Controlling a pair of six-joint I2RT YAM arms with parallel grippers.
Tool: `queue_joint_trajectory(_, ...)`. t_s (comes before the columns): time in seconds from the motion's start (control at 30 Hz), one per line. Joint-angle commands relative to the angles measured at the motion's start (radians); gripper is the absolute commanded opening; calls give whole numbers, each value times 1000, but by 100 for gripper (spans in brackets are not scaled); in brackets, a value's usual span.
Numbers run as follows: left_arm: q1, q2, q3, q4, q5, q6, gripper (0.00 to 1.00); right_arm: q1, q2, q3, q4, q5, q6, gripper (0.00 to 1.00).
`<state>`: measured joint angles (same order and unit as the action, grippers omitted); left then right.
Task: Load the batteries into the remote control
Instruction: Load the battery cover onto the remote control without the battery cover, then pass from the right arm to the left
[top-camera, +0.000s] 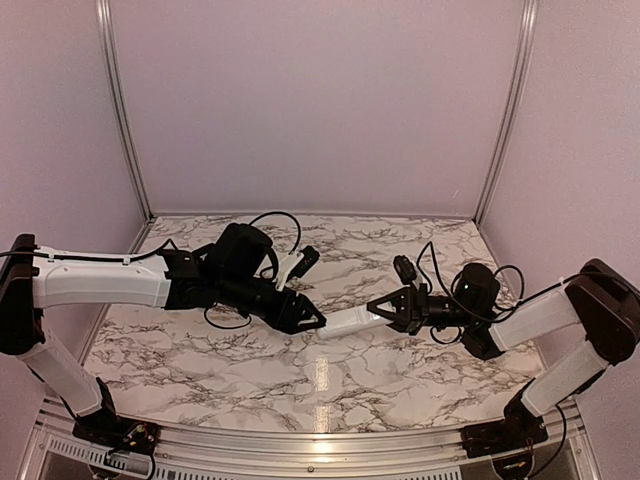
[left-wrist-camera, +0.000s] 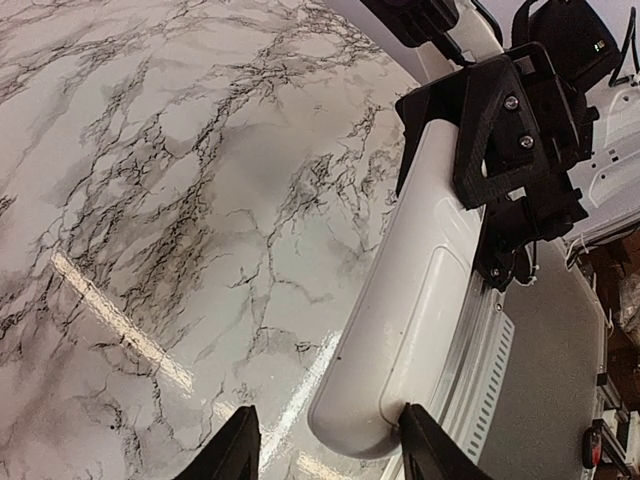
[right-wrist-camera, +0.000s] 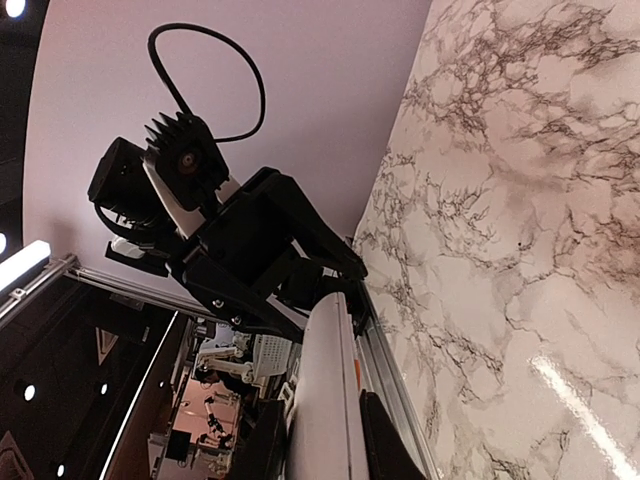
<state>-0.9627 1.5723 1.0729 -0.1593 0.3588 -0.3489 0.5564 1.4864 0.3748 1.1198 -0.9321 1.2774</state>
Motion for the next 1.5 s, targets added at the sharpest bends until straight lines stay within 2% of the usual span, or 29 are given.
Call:
queue_joint_trajectory(0.0, 8, 0, -15, -87, -37, -6, 50, -7, -66, 15, 61, -26, -44, 0)
queue_joint_trajectory(0.27, 13, -41, -35, 61, 32, -138, 57, -5, -110, 37, -115, -9, -169, 0)
queue_joint_trajectory(0.53, 17, -126, -86, 186, 33, -162, 66, -4, -118, 45, -180, -2, -205, 0)
queue_joint_trajectory(0.73, 16, -121, -80, 178, 30, -141, 67, -2, -122, 54, -200, 6, -213, 0)
queue_joint_trajectory(0.8, 12, -124, -82, 170, 11, -107, 69, -1, -122, 59, -213, 9, -214, 0)
queue_joint_trajectory(0.9, -21, -137, -60, 96, -100, 13, 75, 2, -122, 72, -248, 13, -221, 0)
queue_joint_trajectory(1.03, -121, -107, 0, -10, -296, 233, 88, 13, -124, 89, -308, 16, -250, 0)
queue_joint_trajectory(1.17, -191, -37, 86, -113, -376, 371, 98, 22, -127, 104, -348, 18, -265, 0)
queue_joint_trajectory(1.47, -257, 122, 235, -225, -541, 508, 99, 37, -125, 127, -374, 11, -269, 0)
